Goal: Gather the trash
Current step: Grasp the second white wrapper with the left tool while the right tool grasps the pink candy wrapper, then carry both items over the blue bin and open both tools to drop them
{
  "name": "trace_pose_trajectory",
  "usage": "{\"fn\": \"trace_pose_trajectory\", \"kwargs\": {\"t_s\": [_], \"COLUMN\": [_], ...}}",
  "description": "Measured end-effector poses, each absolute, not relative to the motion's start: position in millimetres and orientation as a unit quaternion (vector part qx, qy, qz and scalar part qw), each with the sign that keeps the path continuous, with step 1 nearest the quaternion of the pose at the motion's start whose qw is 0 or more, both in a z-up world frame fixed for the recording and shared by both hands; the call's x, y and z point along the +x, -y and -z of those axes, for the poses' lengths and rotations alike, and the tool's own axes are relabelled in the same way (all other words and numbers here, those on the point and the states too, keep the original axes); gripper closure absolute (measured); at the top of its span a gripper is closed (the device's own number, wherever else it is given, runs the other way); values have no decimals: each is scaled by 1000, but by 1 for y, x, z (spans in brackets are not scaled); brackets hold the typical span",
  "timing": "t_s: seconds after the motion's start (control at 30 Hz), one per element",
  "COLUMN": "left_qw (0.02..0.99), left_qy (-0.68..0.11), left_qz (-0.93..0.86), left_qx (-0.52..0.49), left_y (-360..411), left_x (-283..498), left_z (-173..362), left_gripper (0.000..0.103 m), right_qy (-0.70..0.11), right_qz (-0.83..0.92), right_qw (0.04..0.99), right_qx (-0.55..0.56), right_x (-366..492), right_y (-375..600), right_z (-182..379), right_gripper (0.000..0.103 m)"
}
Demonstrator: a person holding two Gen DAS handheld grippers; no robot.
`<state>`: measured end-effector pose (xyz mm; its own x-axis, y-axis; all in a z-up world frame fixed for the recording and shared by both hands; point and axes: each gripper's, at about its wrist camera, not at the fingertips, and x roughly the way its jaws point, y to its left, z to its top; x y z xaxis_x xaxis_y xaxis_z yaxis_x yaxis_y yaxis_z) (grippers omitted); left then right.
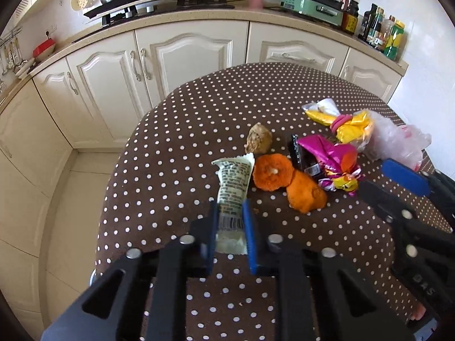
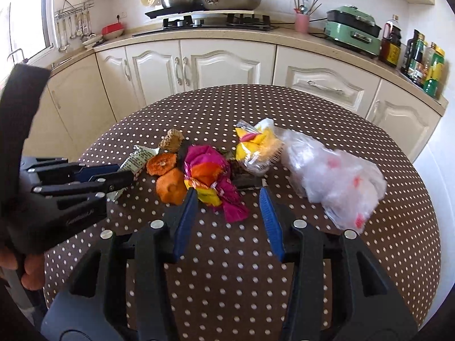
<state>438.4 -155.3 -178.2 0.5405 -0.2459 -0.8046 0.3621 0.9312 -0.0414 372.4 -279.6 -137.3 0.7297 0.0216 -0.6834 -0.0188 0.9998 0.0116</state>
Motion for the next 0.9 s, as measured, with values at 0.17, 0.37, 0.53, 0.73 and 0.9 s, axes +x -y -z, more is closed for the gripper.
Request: {"fn": "trace_pose_trajectory", "kwargs": {"t_s": [0.17, 0.37, 0.53, 0.73, 0.9], "left_qw": [881, 883, 889, 897, 904], "left_qy": [-434, -425, -410, -387, -376], "left_qz": [183, 194, 202, 211, 206], "left_qx": [52, 40, 24, 10, -7], "left_y": [147, 138, 126, 106, 75], "left_x": [431, 421, 409, 389, 373], "left_z": [171, 168, 156, 137, 127], "left_gripper": [100, 100, 101, 101, 101], "right_qy": [-374, -391, -371, -341, -319], "right_qz": [-14, -12, -13, -20, -47], "right_qw": [927, 920, 928, 940, 946], "right_qx": [-9, -27, -24, -27, -31], "right_x": [387, 399, 382, 356, 338], "right_y": [269, 261, 259, 244, 214], "right_z": [139, 152, 142, 119, 96], "right_gripper": [57, 65, 70, 70, 70]}}
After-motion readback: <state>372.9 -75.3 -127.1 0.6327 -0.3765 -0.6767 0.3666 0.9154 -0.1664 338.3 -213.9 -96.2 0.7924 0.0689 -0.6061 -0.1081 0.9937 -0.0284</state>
